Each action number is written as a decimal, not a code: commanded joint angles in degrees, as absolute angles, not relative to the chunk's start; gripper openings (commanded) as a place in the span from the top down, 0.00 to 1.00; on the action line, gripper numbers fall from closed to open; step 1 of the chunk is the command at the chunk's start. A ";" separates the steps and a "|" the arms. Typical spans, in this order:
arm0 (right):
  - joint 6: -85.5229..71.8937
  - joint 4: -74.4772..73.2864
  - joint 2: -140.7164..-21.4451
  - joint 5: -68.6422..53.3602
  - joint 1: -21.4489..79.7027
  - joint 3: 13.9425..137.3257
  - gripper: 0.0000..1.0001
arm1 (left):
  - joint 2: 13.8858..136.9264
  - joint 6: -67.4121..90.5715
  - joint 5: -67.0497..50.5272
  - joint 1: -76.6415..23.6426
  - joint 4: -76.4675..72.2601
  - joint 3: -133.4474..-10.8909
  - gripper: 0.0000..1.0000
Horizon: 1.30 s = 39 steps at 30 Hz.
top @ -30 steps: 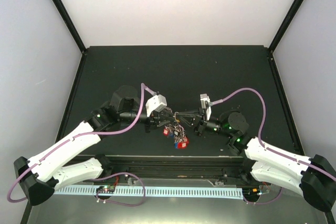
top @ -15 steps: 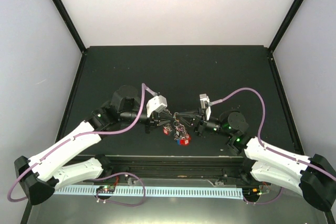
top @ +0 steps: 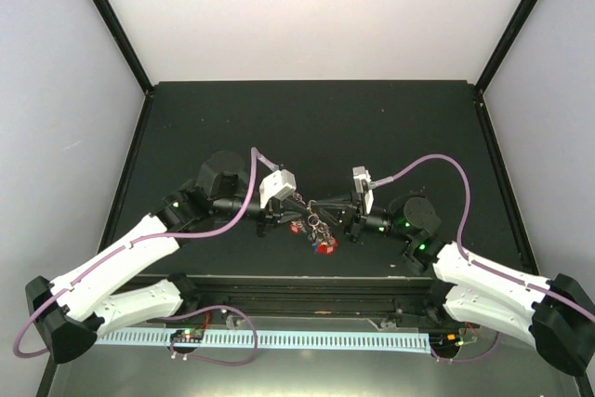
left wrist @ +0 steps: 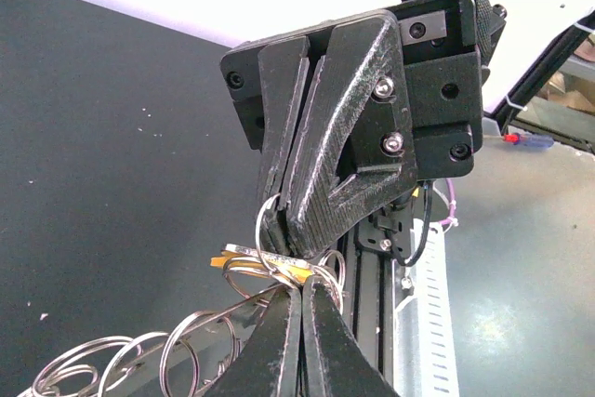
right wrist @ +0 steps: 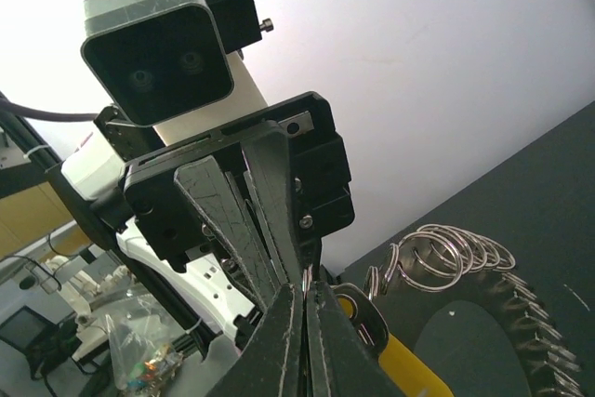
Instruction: Remove the keys from the keyring
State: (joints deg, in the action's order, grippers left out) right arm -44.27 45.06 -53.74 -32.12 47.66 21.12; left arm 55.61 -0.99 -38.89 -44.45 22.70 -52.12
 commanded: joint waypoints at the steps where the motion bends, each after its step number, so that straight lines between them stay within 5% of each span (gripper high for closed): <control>1: -39.13 45.44 -52.82 -36.93 47.81 24.22 0.99 | 54.96 -0.26 -39.91 -44.91 20.81 -52.57 0.99; 14: -29.51 32.98 -50.25 -42.76 47.76 27.46 0.99 | 53.18 0.16 -39.86 -44.74 20.53 -52.67 0.98; 15: -30.01 33.77 -49.96 -42.54 47.77 27.08 0.99 | 53.11 -0.02 -40.09 -44.74 20.83 -52.96 0.92; 19: -33.75 40.03 -49.55 -43.25 47.80 25.50 0.99 | 51.15 -1.27 -41.38 -44.67 21.36 -53.46 0.37; 25: -37.45 45.57 -50.99 -48.52 47.81 26.73 0.99 | 44.85 -1.35 -40.96 -44.26 16.94 -50.34 0.17; 34: -35.48 38.90 -51.98 -59.90 47.80 33.76 0.99 | 42.72 0.52 -37.81 -41.79 15.35 -51.70 0.14; 39: -35.34 37.25 -52.67 -65.75 47.80 36.99 0.99 | 45.58 0.94 -47.74 -41.30 13.96 -51.74 0.25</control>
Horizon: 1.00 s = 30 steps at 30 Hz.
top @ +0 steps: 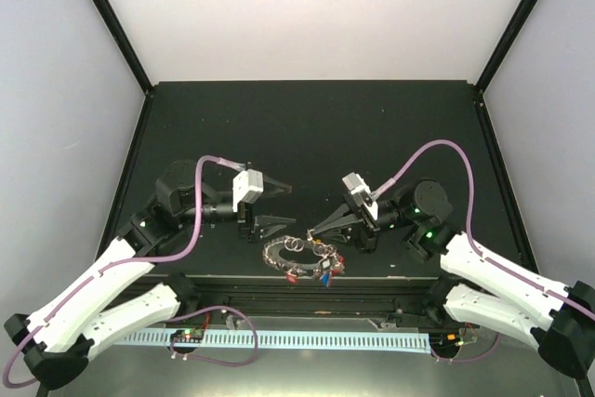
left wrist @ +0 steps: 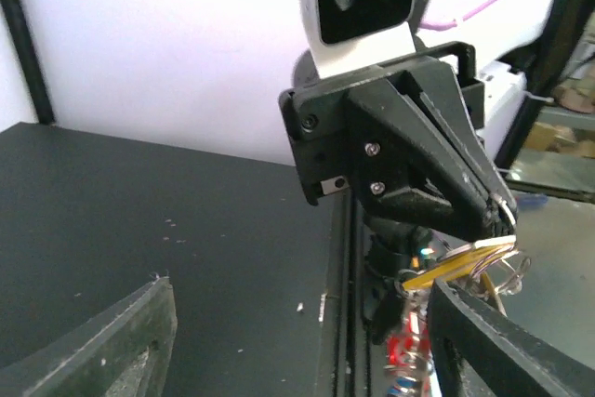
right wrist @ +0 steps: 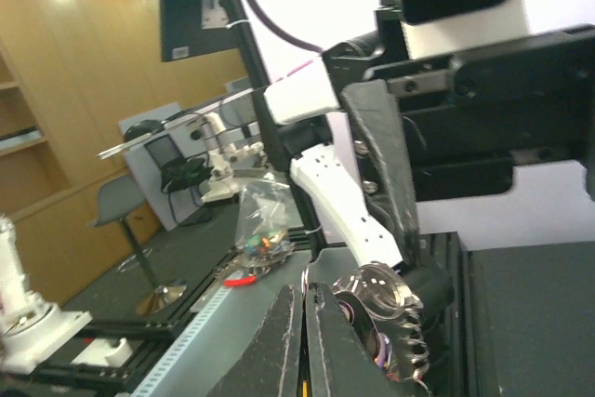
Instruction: Remove the keys from the keyring
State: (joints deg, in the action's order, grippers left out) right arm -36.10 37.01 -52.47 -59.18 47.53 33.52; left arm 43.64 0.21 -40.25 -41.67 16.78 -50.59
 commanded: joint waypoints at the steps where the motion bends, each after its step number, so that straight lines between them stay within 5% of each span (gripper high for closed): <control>1: -34.95 36.60 -52.84 -66.45 47.74 37.59 0.99 | 46.45 1.15 -51.11 -41.31 13.39 -51.69 0.27; 5: -32.25 33.19 -53.70 -67.21 47.80 39.04 0.99 | 49.29 3.45 -60.96 -41.49 10.40 -52.32 0.37; 14: -30.06 31.19 -55.71 -65.46 47.78 38.98 0.99 | 49.85 4.35 -63.24 -42.19 8.88 -51.27 0.48; 20: -28.80 30.37 -54.45 -63.12 47.80 38.46 0.99 | 48.09 0.73 -56.46 -42.11 13.29 -51.59 0.31; 26: -27.48 29.05 -52.62 -59.26 47.78 37.30 0.99 | 46.28 -1.62 -50.18 -42.10 15.88 -50.74 0.69; 30: -27.40 28.96 -52.46 -58.63 47.76 37.13 0.99 | 47.80 -0.78 -54.60 -42.19 15.11 -50.43 0.75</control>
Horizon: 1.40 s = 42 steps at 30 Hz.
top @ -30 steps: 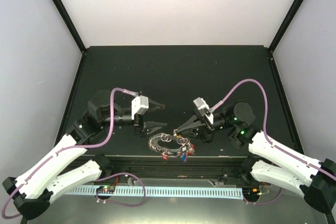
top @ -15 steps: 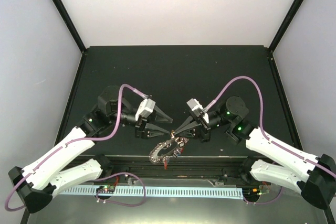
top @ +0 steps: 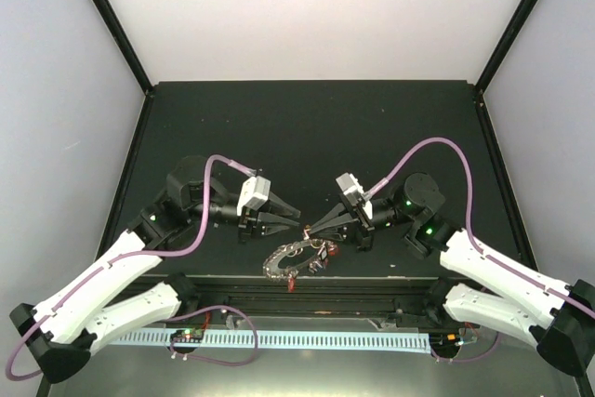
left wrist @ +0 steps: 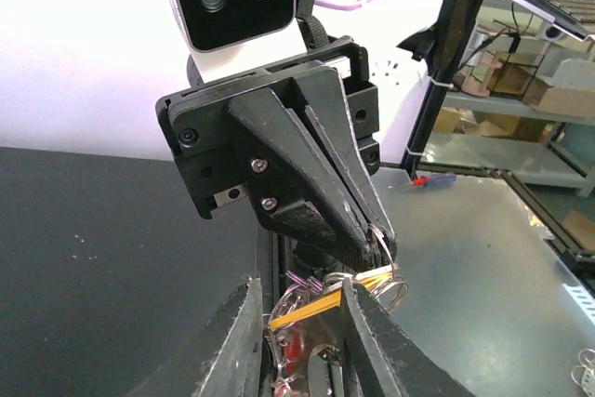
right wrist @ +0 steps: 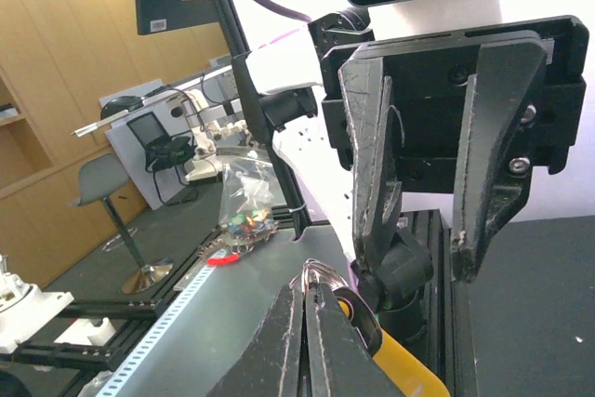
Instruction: Remove the keys from the keyring
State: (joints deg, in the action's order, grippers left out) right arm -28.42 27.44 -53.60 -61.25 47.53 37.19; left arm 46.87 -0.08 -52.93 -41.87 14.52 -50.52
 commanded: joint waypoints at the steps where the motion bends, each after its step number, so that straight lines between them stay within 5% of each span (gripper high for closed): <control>1: -27.44 29.04 -52.52 -58.57 47.77 37.14 0.99 | 48.27 -0.60 -56.10 -42.20 14.81 -50.51 0.76; 7: -27.21 28.93 -52.89 -57.63 47.78 37.09 0.99 | 50.45 1.60 -63.55 -43.11 11.92 -49.81 0.76; 14: -27.09 28.59 -52.20 -57.09 47.77 36.66 0.99 | 50.10 0.73 -63.55 -43.51 13.24 -50.20 0.58; 23: -27.05 28.45 -51.50 -56.13 47.77 36.56 0.99 | 50.90 0.18 -63.40 -43.59 14.21 -50.23 0.77; 37: -26.94 28.87 -51.93 -55.62 47.79 36.56 0.99 | 52.75 -2.58 -58.82 -44.30 18.48 -51.34 0.84; 42: -26.89 28.82 -51.86 -55.70 47.79 36.41 0.99 | 53.17 -2.92 -56.72 -44.35 19.48 -51.66 0.76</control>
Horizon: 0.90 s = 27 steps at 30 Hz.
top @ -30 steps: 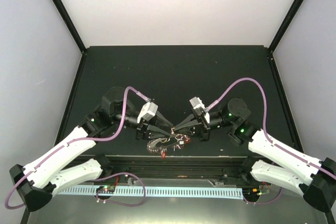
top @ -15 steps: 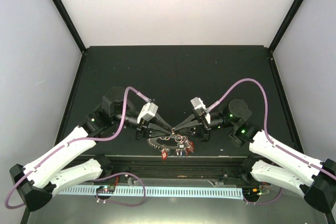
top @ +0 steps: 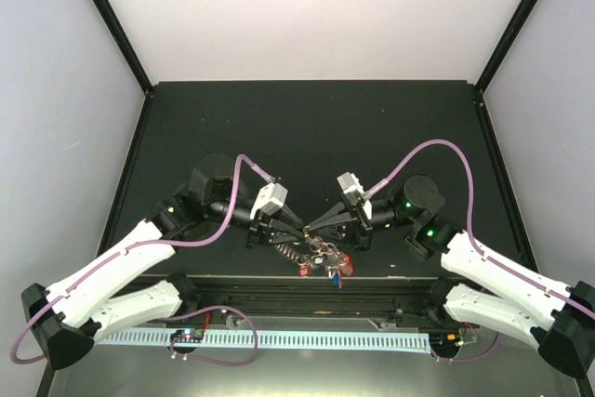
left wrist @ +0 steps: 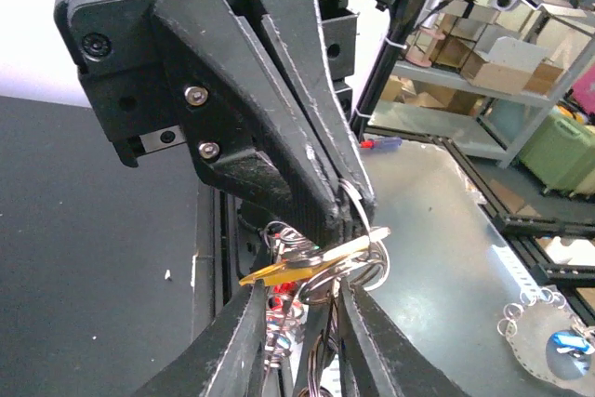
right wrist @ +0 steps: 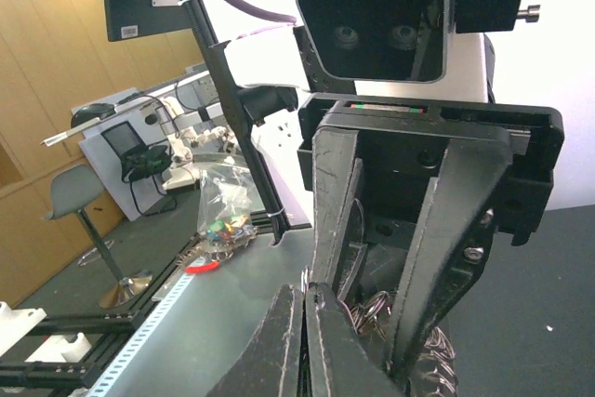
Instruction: Remove the keys from the keyring
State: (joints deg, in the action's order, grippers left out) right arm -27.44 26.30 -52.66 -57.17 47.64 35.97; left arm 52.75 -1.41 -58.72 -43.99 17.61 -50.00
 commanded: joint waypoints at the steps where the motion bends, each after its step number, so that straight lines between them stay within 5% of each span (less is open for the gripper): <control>1: -26.82 28.86 -51.78 -55.61 47.76 36.39 0.99 | 53.24 -2.98 -56.61 -44.33 19.55 -51.71 0.76; 16: -26.42 28.75 -52.99 -55.45 47.72 36.34 0.99 | 52.38 -0.82 -61.84 -44.44 15.63 -50.58 0.80; 27: -20.69 19.93 -50.98 -52.71 47.66 37.53 0.99 | 51.94 -0.48 -59.94 -44.43 15.19 -50.27 0.98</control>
State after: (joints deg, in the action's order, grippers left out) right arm -25.17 24.43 -52.75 -56.99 47.70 35.90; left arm 52.88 -0.21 -59.24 -43.99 17.63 -49.84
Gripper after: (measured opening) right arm 0.013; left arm 0.065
